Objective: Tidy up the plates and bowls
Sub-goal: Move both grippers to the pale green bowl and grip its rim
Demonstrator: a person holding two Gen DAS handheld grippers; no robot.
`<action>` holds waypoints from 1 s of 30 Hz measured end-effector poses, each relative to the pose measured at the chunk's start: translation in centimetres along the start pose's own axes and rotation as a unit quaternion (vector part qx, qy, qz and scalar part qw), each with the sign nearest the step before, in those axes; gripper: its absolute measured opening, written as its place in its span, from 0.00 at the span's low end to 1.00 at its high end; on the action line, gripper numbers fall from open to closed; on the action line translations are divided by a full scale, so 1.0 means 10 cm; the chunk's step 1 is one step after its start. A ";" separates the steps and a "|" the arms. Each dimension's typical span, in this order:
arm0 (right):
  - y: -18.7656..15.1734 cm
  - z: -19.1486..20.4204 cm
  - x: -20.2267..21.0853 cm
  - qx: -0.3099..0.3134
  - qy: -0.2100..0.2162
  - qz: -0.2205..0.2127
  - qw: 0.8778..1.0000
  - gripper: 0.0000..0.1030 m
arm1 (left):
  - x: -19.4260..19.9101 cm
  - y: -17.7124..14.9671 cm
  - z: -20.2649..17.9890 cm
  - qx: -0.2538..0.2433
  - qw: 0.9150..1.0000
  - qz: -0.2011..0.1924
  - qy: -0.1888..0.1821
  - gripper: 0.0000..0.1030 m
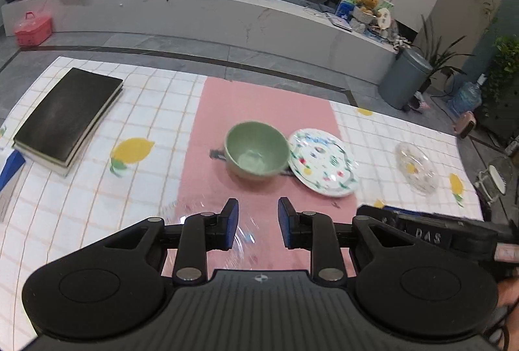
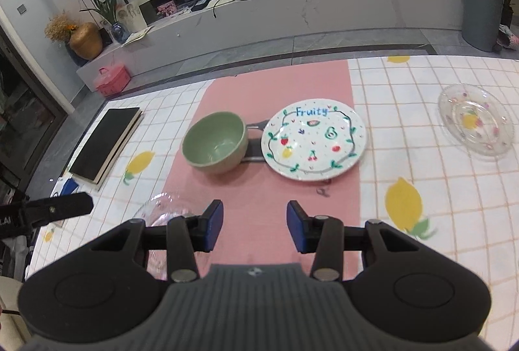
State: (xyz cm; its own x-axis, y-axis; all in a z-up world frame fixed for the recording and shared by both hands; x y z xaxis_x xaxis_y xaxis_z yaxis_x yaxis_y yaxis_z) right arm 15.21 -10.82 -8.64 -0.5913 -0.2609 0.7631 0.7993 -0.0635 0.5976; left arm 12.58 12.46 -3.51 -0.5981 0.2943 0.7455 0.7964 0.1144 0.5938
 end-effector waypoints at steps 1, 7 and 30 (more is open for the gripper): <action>0.03 0.03 -0.07 0.002 -0.002 0.001 1.000 0.42 | -0.07 0.05 0.03 -0.001 1.000 0.001 0.001 0.30; 0.26 0.16 -0.42 0.014 -0.014 0.009 1.000 0.42 | -0.45 0.28 0.27 0.021 1.000 0.001 0.004 0.29; 0.66 0.40 -1.34 -0.005 -0.059 0.045 0.997 0.37 | -1.41 0.57 0.66 0.090 0.996 -0.001 0.013 0.49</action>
Point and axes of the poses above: each gripper's, at about its wrist camera, not at the fingertips, and x roughly against the way its jaws point, z to its left, y to its top, the point moved 1 cm from there along -x, roughly the way its jaws point, and after that the axes turned 5 degrees about -y, right-handed, at the moved point
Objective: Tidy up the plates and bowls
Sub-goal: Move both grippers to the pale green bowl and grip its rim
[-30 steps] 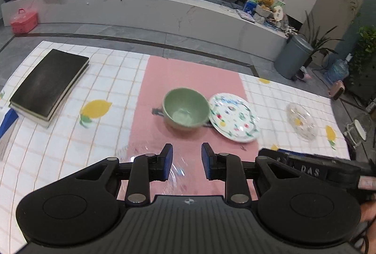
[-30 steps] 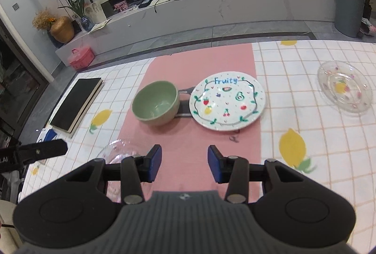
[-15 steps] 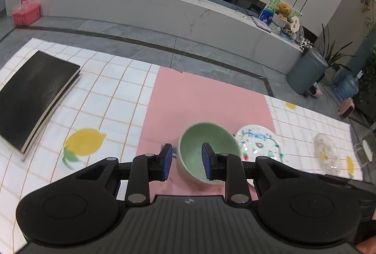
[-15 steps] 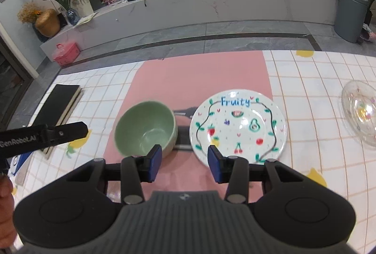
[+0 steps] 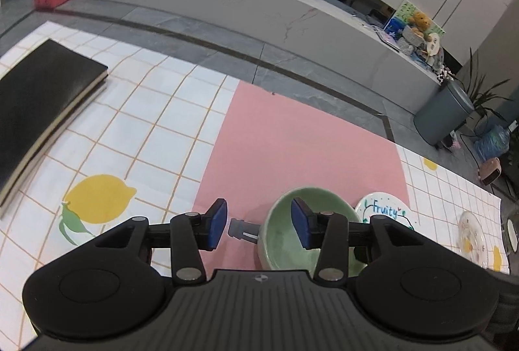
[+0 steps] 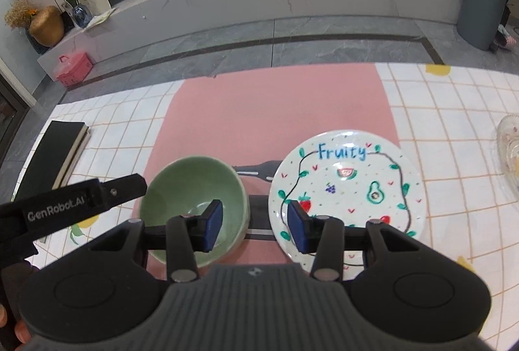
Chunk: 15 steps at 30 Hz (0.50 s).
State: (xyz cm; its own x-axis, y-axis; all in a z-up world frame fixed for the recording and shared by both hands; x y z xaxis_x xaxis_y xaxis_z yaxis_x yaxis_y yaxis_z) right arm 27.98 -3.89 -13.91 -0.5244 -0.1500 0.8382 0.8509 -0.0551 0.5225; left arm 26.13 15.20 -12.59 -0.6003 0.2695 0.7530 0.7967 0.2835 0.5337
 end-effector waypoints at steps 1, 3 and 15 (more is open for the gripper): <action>0.00 0.01 -0.03 0.000 0.001 0.004 1.000 0.34 | -0.03 0.00 0.00 0.001 1.000 0.003 -0.002 0.49; 0.00 0.02 -0.08 0.000 -0.001 0.011 1.000 0.27 | -0.08 0.00 -0.01 0.002 1.000 0.008 -0.002 0.49; -0.05 0.06 -0.24 -0.006 0.016 0.019 1.000 0.09 | -0.32 -0.08 -0.08 -0.021 0.998 0.047 0.025 0.21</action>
Point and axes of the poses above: each gripper's, at about its wrist camera, not at the fingertips, and x roughly against the way its jaws point, z to its left, y to its top, the point moved 1 cm from there along -x, roughly the way its jaws point, and after that the axes turned 5 degrees about -y, right-handed, at the moved point
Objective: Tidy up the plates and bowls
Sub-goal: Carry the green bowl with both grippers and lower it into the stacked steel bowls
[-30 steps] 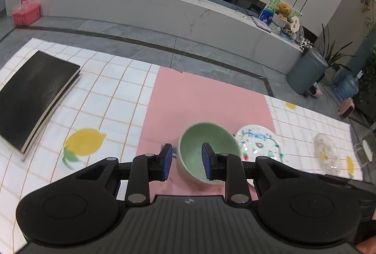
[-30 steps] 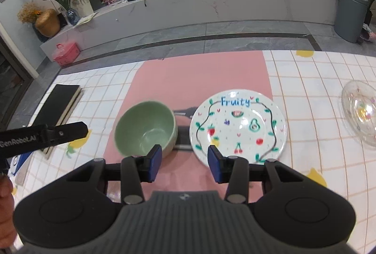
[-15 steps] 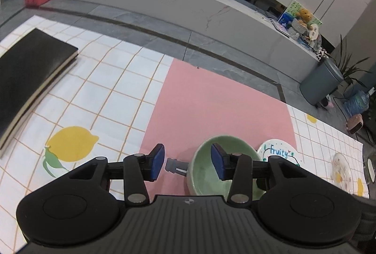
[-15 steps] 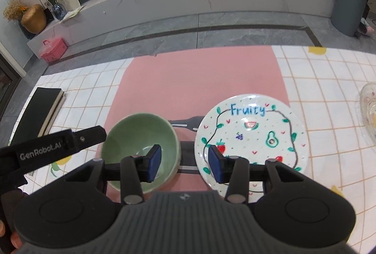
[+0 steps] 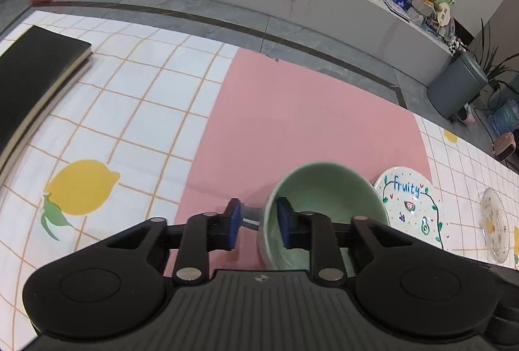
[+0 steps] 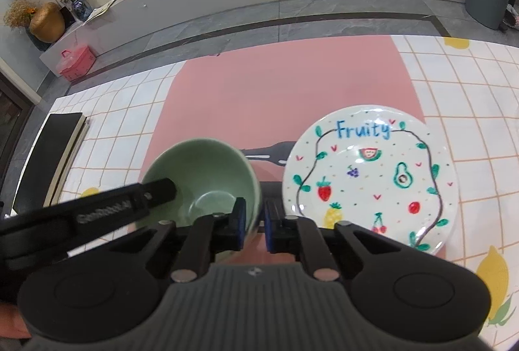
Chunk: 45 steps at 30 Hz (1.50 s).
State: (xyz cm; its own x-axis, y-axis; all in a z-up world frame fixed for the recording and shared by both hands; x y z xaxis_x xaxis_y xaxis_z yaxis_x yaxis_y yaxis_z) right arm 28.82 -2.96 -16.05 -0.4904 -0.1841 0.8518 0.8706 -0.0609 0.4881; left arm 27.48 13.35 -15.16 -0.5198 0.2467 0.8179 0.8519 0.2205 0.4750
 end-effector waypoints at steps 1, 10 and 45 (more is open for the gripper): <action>0.00 0.01 0.00 0.003 -0.003 -0.001 1.000 0.08 | 0.00 -0.01 0.00 0.000 1.000 0.000 -0.004 0.17; -0.04 -0.05 0.03 -0.024 -0.004 0.011 1.000 0.06 | 0.03 -0.05 -0.14 -0.029 0.999 0.015 0.014 0.10; -1.39 -0.17 1.98 -0.012 0.082 -0.026 0.996 0.06 | 1.95 -1.27 -0.42 0.032 0.998 -0.047 -0.001 0.10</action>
Point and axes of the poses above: each gripper's, at about its wrist camera, not at the fingertips, and x roughly against the way its jaws point, z to its left, y to its top, the point moved 1 cm from there along -x, roughly the way its jaws point, and after that the axes turned 5 degrees about -y, right-handed, at the moved point
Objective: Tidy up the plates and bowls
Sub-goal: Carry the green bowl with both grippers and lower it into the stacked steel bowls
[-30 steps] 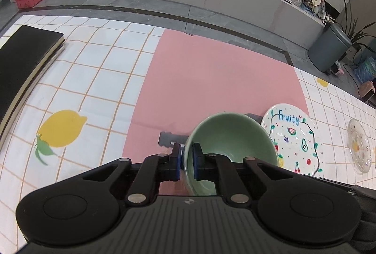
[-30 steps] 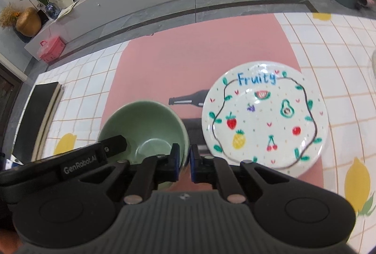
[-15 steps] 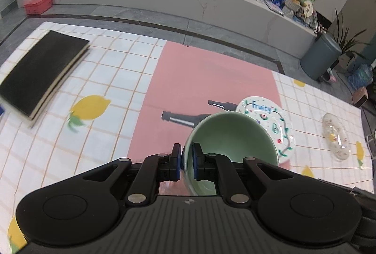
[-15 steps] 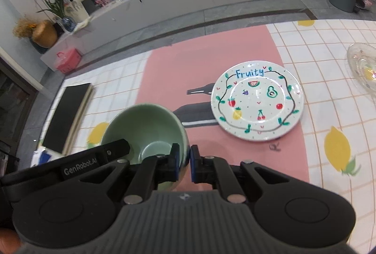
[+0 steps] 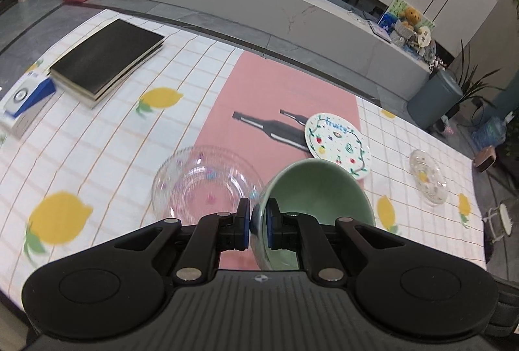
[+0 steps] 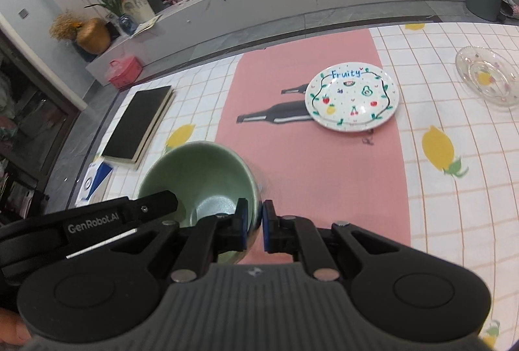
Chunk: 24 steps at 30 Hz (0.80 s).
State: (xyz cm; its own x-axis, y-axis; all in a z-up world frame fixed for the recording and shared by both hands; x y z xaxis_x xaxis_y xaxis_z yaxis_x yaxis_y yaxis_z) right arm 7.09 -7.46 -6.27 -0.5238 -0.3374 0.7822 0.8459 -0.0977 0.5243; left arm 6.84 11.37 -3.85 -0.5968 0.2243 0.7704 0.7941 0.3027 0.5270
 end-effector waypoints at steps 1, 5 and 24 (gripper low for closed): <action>-0.05 -0.01 0.05 0.002 0.003 0.000 1.000 0.06 | 0.07 -0.06 0.00 0.000 1.000 -0.003 0.000 0.10; -0.24 -0.04 0.23 0.007 0.013 0.004 1.000 0.06 | 0.28 -0.28 -0.05 -0.003 1.000 -0.012 0.000 0.10; -0.68 -0.24 0.42 0.020 0.026 0.046 0.998 0.06 | 0.45 -0.93 0.02 0.029 0.999 0.034 -0.007 0.09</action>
State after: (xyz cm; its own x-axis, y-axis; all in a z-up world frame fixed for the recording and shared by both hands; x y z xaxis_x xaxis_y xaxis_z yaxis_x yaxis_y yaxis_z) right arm -0.58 -10.47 -7.36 -0.4376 -0.3906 0.8099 0.8849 -0.0269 0.4651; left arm -3.28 9.79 -5.35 -0.5440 0.2585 0.7983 0.8249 0.3391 0.4523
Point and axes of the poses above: each gripper's, at about its wrist camera, not at the fingertips, and x roughly against the way its jaws point, z to its left, y to its top, the point moved 1 cm from there along -x, roughly the way its jaws point, and after that the axes turned 5 degrees about -y, right-handed, at the moved point
